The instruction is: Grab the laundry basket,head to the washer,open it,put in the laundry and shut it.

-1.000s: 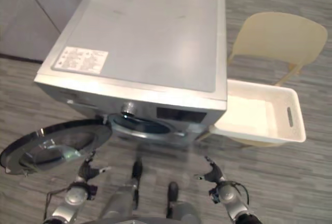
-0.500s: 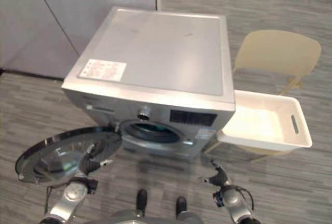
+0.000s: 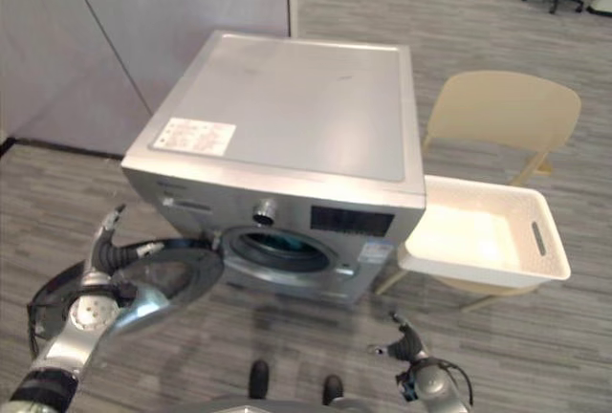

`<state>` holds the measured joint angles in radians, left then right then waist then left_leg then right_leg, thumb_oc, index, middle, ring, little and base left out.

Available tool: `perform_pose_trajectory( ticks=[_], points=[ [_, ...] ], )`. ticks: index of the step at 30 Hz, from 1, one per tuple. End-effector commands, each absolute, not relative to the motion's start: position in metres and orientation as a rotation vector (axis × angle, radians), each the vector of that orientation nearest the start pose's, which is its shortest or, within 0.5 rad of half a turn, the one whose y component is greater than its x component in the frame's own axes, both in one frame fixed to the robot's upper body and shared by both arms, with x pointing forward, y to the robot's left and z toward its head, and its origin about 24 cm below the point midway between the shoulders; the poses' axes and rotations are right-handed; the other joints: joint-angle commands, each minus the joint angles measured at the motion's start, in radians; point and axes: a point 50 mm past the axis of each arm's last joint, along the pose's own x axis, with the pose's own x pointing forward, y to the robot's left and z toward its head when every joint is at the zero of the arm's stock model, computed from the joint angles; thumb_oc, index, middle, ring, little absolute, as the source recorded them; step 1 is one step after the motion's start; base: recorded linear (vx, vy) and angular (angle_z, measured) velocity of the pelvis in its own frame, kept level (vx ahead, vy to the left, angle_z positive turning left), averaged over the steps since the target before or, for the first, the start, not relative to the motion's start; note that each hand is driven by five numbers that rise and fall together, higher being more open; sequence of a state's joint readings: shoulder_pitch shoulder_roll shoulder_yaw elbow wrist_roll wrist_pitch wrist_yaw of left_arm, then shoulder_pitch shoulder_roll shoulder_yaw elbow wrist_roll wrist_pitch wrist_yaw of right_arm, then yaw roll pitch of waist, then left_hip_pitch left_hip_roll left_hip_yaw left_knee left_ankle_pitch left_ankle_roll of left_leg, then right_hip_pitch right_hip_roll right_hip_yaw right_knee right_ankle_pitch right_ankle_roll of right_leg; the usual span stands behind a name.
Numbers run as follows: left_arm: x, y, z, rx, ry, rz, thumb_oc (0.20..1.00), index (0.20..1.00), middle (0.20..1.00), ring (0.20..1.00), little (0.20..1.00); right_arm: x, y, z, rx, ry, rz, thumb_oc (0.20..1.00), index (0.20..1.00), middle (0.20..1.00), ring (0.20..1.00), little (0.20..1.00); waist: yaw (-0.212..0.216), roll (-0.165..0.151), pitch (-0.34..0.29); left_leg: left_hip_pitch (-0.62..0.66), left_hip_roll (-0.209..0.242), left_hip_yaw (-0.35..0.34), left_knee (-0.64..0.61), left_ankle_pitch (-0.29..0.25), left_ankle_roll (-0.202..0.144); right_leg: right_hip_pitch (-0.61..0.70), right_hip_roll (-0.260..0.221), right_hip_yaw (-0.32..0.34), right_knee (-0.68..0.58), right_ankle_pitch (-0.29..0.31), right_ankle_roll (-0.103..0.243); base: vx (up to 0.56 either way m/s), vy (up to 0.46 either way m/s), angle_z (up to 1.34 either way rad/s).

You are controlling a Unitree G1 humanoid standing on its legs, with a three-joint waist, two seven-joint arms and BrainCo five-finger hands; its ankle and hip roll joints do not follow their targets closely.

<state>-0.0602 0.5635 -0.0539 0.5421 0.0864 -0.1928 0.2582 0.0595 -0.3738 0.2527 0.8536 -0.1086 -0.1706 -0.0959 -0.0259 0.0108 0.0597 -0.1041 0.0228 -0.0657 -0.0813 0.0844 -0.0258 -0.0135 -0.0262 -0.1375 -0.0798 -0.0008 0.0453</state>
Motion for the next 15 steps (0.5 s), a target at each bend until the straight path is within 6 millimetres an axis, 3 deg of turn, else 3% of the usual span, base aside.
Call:
perform_pose_trajectory(
  ticks=[1, 4, 5, 9, 12, 15],
  points=[
    [0.270, 0.339, 0.049, 0.833, 0.130, 0.400, 1.000, 1.000, 1.000, 1.000, 1.000, 0.166, -0.237, -0.103, -0.604, 0.646, 0.141, 1.000, 1.000, 1.000, 1.000, 1.000, -0.008, -0.071, 0.007, -0.027, -0.036, 0.051, -0.006, -0.043, -0.009, -0.037, -0.007, 0.031, 0.017, -0.015, 0.062, -0.09, -0.037, -0.04],
    [0.281, 0.371, 0.074, 0.917, 0.156, 0.519, 1.000, 1.000, 1.000, 1.000, 1.000, 0.165, -0.238, -0.101, -0.625, 0.632, 0.162, 1.000, 1.000, 1.000, 1.000, 1.000, -0.024, -0.098, 0.021, -0.089, -0.022, 0.048, -0.006, -0.025, -0.013, -0.099, 0.008, 0.036, 0.008, 0.010, 0.065, -0.11, -0.049, -0.06],
    [0.281, 0.370, 0.075, 0.918, 0.155, 0.518, 1.000, 1.000, 1.000, 1.000, 1.000, 0.165, -0.238, -0.101, -0.624, 0.631, 0.161, 1.000, 1.000, 1.000, 1.000, 1.000, -0.023, -0.099, 0.019, -0.092, -0.022, 0.049, -0.006, -0.024, -0.013, -0.102, 0.008, 0.037, 0.008, 0.011, 0.065, -0.07, -0.042, -0.08],
    [0.277, 0.403, 0.095, 0.971, 0.210, 0.634, 1.000, 1.000, 1.000, 1.000, 1.000, 0.166, -0.235, -0.101, -0.630, 0.624, 0.180, 1.000, 1.000, 1.000, 1.000, 1.000, -0.029, -0.128, 0.018, -0.140, -0.007, 0.056, -0.006, -0.009, -0.015, -0.153, 0.024, 0.047, 0.000, 0.032, 0.073, -0.06, -0.037, -0.14],
    [0.269, 0.417, 0.096, 0.965, 0.275, 0.670, 1.000, 1.000, 1.000, 1.000, 1.000, 0.166, -0.236, -0.099, -0.624, 0.617, 0.186, 1.000, 1.000, 1.000, 1.000, 1.000, -0.033, -0.141, 0.015, -0.149, -0.001, 0.058, -0.006, -0.006, -0.017, -0.167, 0.026, 0.044, 0.002, 0.029, 0.072, 0.00, -0.017, -0.20],
    [0.258, 0.426, 0.082, 0.949, 0.376, 0.665, 1.000, 1.000, 1.000, 1.000, 1.000, 0.168, -0.235, -0.097, -0.612, 0.610, 0.192, 1.000, 1.000, 1.000, 1.000, 1.000, -0.037, -0.145, 0.021, -0.147, -0.001, 0.056, -0.006, -0.004, -0.018, -0.168, 0.025, 0.040, 0.004, 0.028, 0.071, 0.00, 0.000, 0.00]
  ],
)
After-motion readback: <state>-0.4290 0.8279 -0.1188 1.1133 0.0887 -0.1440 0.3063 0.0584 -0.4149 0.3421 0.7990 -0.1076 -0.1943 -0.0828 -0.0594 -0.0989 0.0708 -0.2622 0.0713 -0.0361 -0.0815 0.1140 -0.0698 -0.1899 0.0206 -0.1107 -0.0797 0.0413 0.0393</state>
